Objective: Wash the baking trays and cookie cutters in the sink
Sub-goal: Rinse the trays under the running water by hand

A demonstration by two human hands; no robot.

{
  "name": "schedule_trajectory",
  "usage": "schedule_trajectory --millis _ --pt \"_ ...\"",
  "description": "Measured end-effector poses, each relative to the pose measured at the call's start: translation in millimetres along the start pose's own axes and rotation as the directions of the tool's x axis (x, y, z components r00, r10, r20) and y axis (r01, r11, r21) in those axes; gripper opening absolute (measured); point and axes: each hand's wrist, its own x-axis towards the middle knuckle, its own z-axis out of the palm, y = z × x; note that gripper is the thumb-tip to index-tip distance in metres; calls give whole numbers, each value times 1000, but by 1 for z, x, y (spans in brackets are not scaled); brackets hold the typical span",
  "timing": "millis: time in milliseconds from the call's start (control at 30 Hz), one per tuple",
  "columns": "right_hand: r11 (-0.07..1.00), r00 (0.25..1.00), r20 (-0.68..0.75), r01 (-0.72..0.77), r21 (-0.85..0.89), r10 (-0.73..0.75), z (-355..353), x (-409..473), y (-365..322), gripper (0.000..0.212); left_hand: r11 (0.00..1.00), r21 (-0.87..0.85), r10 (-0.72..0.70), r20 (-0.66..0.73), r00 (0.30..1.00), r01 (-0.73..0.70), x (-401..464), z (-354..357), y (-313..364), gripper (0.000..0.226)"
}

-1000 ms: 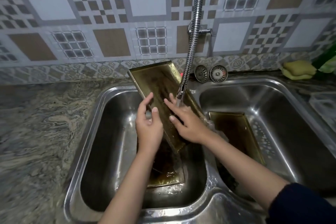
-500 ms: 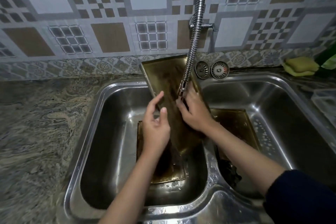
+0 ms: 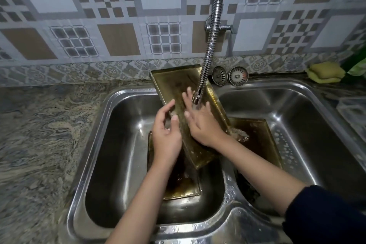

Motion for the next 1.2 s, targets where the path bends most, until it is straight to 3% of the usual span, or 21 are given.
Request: schedule_trajectory --millis 133,267,367,433,500,567,633,700,767,933,1000,1033,1100,1167,1200 --pt "986 978 158 148 -77 -135 -2 -16 4 60 993 -59 -111 -67 992 107 13 -17 -14 38" --pt "969 991 124 -22 -245 54 -12 -2 5 68 983 -72 -170 2 985 170 7 -18 -21 41" --pt "982 996 82 -3 -189 19 -4 1 -15 70 979 -101 -180 -6 984 179 4 -13 -17 40" --pt "991 978 178 121 -62 -109 -2 -9 -17 65 957 -167 -251 -65 966 237 9 -19 -17 38" --pt "982 955 260 168 -85 -141 -12 -21 -8 56 918 -225 -359 -118 926 327 15 -35 -21 35" --pt "959 975 221 97 -266 -38 -29 -28 5 48 877 -257 -449 -140 882 406 19 -51 -28 34" --pt "945 973 166 -101 -311 159 -48 -33 13 41 832 -283 -527 -136 839 477 19 -63 -33 34" --pt "949 925 215 -311 -49 314 -56 -36 15 33 772 -306 -607 -100 788 556 17 -64 -39 34" --pt "869 882 283 -442 224 376 -52 -39 13 29 710 -302 -681 -61 730 636 12 -59 -44 34" --pt "667 813 261 -577 471 520 -42 -39 4 37 571 -230 -811 -5 585 788 6 -54 -61 33" --pt "630 802 269 -589 506 534 -41 -39 -1 40 544 -108 -836 9 548 832 4 -54 -62 25" --pt "632 803 271 -588 504 531 -40 -39 -5 41 560 -25 -828 -4 561 828 4 -54 -61 21" --pt "703 826 252 -562 437 504 -36 -40 -13 42 649 27 -759 -28 650 760 6 -53 -58 14" --pt "810 871 210 -490 322 444 -32 -42 -22 43 742 -57 -665 64 744 668 9 -48 -45 15" --pt "853 895 192 -442 277 402 -30 -44 -28 42 751 -116 -636 143 759 651 10 -45 -35 19"
